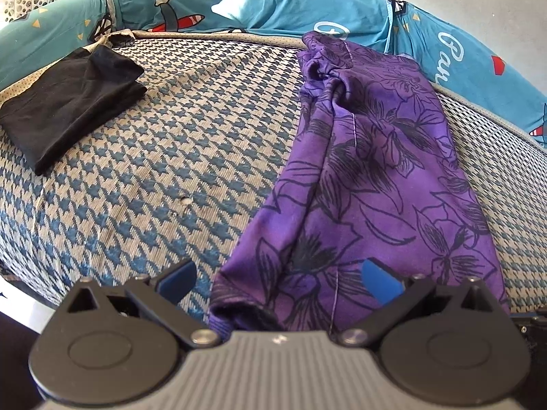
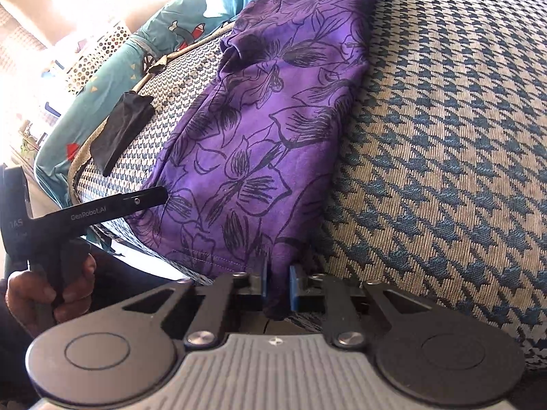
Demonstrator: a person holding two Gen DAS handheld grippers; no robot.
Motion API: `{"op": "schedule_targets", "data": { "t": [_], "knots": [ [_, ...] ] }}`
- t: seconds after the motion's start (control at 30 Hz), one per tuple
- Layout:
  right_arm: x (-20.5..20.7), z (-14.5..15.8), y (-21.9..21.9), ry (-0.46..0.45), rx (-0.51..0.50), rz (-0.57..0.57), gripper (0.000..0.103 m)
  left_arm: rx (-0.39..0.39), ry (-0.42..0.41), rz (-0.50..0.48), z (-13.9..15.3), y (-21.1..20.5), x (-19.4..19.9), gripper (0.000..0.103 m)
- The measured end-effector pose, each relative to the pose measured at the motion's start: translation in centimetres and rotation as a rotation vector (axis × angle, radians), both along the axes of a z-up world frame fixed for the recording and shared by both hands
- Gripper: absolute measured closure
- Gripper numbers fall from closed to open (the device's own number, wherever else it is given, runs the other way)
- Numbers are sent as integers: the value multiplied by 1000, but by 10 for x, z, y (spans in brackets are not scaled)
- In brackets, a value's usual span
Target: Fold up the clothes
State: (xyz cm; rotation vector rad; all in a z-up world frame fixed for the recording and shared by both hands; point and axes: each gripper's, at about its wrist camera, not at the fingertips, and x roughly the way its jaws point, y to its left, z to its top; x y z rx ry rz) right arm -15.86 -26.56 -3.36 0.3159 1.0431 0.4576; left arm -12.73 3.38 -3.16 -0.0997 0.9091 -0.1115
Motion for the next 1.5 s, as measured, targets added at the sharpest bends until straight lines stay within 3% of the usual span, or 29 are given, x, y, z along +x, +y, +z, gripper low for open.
{"op": "schedule_targets", "data": {
  "t": [0.2, 0.4, 0.63, 0.8, 1.03, 1.23, 1.37, 1.5],
  "knots": [
    [-5, 17, -3, -99, 62, 11, 95, -12, 0, -35, 5, -3, -15, 0],
    [0, 30, -16, -140, 189, -60, 95, -24, 2, -74, 9, -6, -29, 0],
    [10, 37, -21, -161, 276, -126, 95, -37, 21, -227, 6, -29, -47, 0],
    [15, 41, -24, -173, 332, -159, 95, 22, 14, -326, -1, -54, -54, 0],
    [16, 42, -28, -175, 367, -178, 95, 126, -33, -198, -12, -59, -36, 0],
    [16, 40, -30, -156, 329, -176, 95, 142, -95, -92, -3, -48, -27, 0],
    [10, 44, -20, -181, 197, -123, 90, 126, -95, -65, -1, -42, -21, 0],
    [-4, 56, -9, -271, 49, -54, 76, 121, -109, -61, 2, -40, -22, 0]
  ]
}}
